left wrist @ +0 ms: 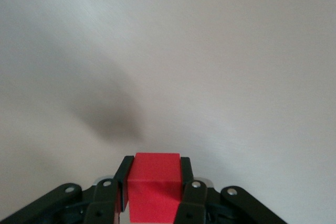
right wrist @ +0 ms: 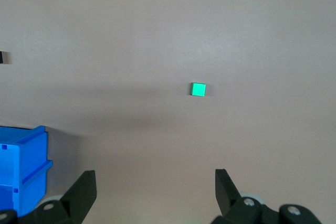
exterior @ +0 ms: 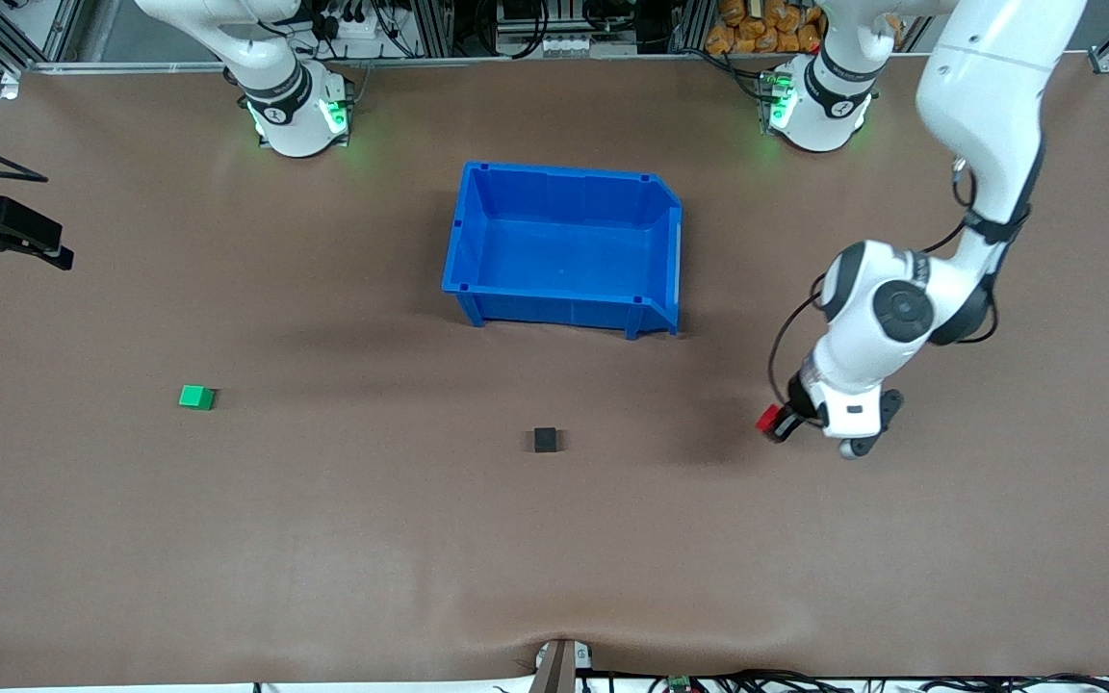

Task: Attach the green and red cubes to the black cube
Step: 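Carry the red cube with the left gripper beside the black cube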

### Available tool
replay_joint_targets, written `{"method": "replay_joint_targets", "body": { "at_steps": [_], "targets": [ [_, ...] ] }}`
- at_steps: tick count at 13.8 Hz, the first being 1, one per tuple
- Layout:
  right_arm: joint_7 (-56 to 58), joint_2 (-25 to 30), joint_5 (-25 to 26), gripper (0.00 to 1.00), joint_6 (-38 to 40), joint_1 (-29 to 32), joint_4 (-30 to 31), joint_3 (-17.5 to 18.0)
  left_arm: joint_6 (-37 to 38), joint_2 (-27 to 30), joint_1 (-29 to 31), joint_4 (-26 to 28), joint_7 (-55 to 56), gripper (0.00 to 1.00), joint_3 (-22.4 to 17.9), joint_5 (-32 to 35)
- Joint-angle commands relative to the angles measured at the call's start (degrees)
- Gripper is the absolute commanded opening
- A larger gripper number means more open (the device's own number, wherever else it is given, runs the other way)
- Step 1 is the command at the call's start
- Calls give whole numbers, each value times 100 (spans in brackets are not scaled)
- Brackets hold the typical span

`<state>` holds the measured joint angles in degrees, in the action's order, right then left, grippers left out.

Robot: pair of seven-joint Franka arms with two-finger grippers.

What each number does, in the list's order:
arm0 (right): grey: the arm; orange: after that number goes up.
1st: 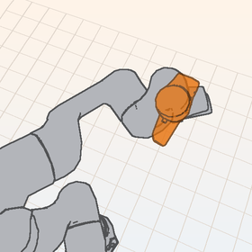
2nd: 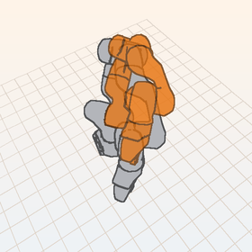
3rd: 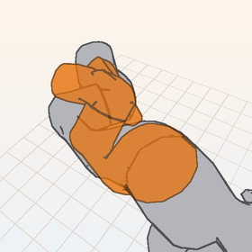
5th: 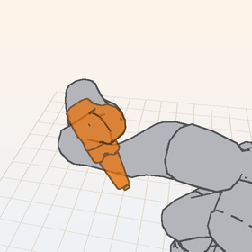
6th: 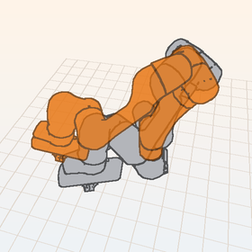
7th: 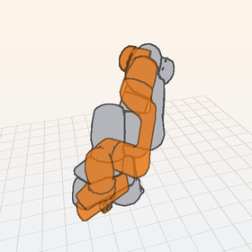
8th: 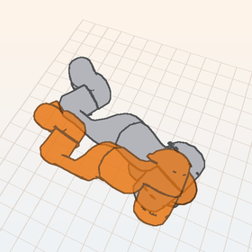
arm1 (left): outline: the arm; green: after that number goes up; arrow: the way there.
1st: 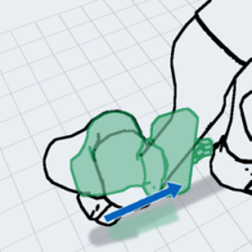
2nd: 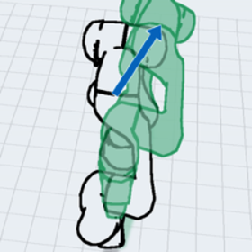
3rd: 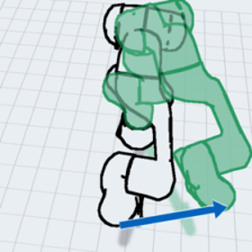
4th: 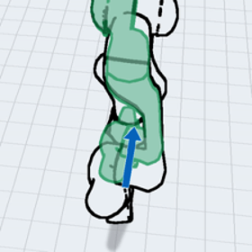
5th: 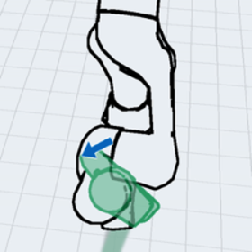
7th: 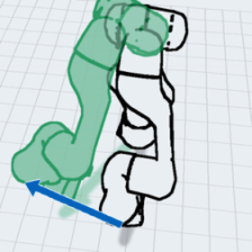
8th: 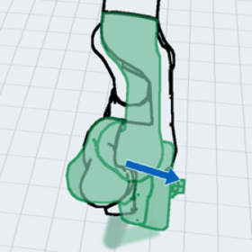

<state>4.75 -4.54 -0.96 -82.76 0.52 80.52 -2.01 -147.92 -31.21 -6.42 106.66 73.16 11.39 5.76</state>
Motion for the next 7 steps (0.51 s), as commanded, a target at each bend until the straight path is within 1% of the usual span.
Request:
{"method": "replay_joint_targets", "body": {
  "at_steps": [1, 3, 4, 5, 7],
  "targets": [
    [-71, 14, -71, 100, -3, 27, -10, 25, 245, -788, -490, -1214, 1677, 0, -14, -14],
    [-71, 14, -71, 100, -12, 44, -10, 25, 753, -1254, -920, -2014, 2873, 0, -14, -5],
    [-71, 14, -71, 100, -12, 53, -10, 25, 1113, -1534, -1123, -2444, 3262, 0, -41, -22],
    [-71, 14, -71, 100, -3, 53, -10, 25, 1316, -1755, -1255, -2779, 3544, 0, -32, -22],
    [-71, 14, -71, 100, -12, 53, -10, 25, 1362, -1976, -1440, -2984, 3784, 0, -32, -188]
  ]
}}
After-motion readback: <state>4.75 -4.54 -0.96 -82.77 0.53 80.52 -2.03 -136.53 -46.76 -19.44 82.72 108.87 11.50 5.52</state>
